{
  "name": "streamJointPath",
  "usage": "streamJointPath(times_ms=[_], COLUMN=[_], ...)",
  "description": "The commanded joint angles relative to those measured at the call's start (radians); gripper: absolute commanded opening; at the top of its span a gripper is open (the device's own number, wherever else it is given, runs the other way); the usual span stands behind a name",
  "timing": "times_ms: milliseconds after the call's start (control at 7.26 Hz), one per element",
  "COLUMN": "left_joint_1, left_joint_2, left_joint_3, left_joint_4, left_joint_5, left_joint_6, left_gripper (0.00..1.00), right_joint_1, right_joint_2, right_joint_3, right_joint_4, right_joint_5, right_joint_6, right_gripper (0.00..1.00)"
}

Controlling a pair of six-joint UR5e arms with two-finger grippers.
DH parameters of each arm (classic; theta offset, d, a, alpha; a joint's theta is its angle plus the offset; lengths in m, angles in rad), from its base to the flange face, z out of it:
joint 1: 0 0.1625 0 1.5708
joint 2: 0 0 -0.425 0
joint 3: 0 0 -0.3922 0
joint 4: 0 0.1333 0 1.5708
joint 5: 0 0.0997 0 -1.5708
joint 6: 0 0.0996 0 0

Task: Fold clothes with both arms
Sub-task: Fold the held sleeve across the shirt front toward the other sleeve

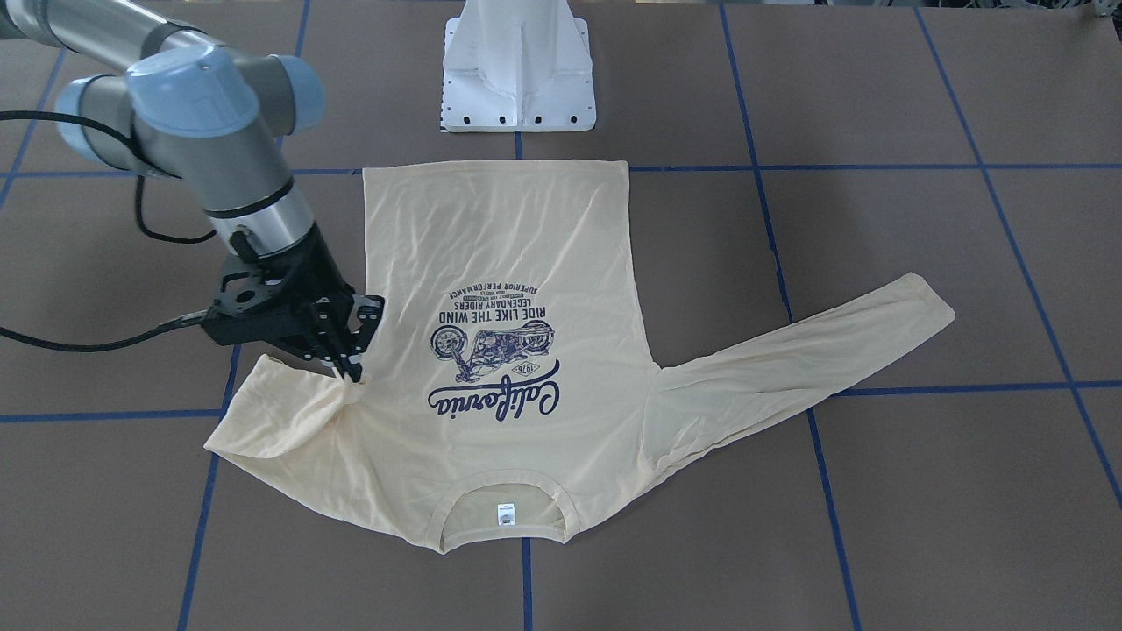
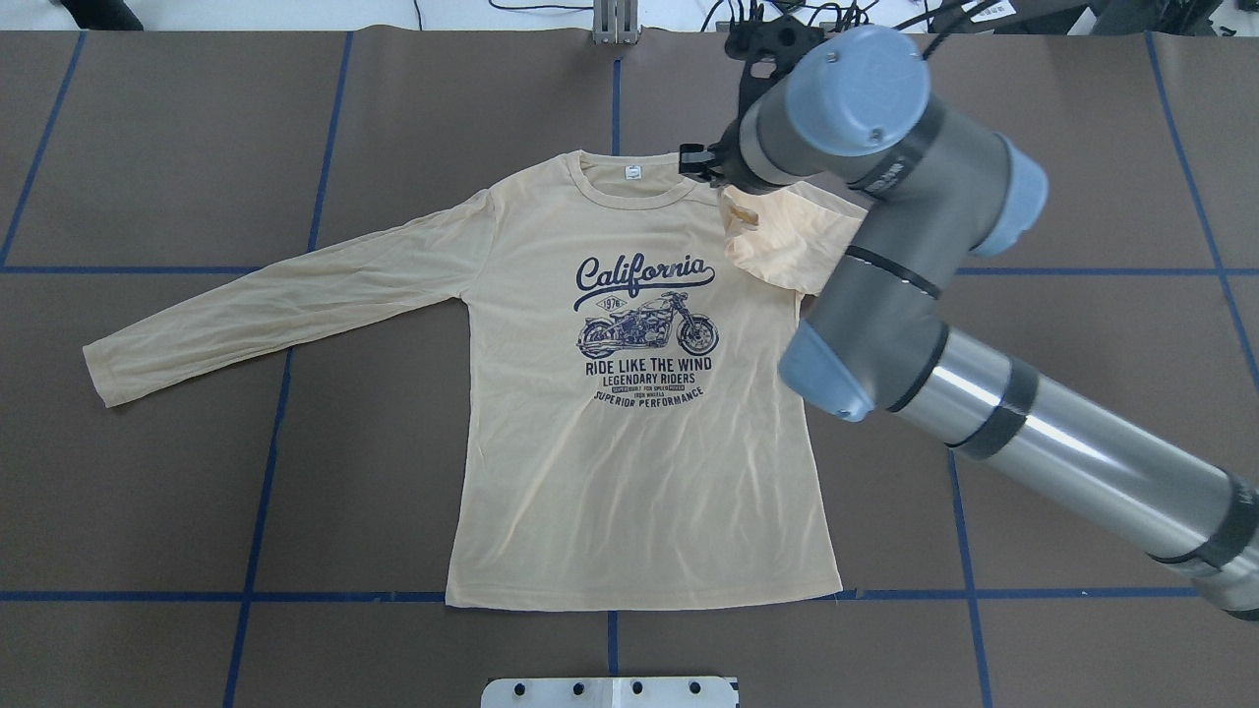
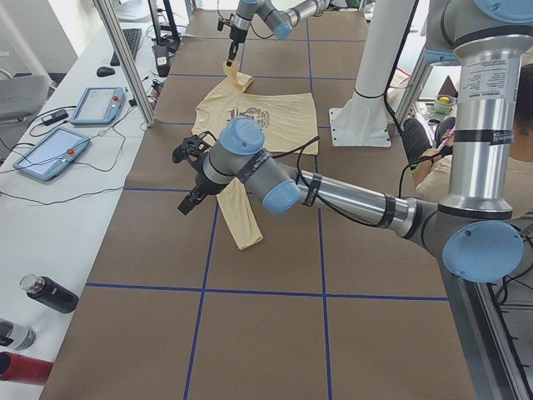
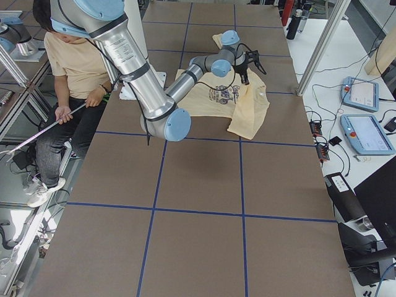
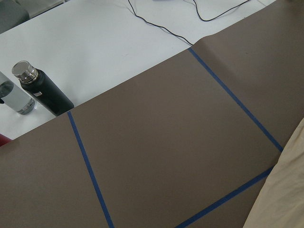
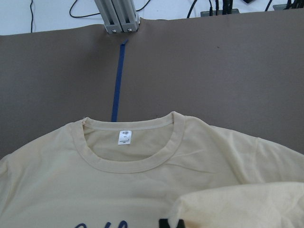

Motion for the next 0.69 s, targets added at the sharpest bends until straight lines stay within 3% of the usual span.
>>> streamJointPath(times_ms=[0, 551], left_joint_1=[0.0, 0.0], left_joint_2=[0.0, 0.0], left_joint_3=[0.001, 0.009], left_joint_4=[0.002, 0.0], left_joint_5=[0.001, 0.001], left_joint_6=[0.0, 0.0], left_gripper=[1.0, 1.0], right_joint_1=[-0.106, -0.186], right_joint_2=[0.239, 0.488], right_joint_3=[-0.261, -0.569], right_joint_4=[0.004, 0.071], right_joint_5=[-0.123, -0.206], right_joint_6=[0.05, 0.097], right_gripper=[0.0, 0.0])
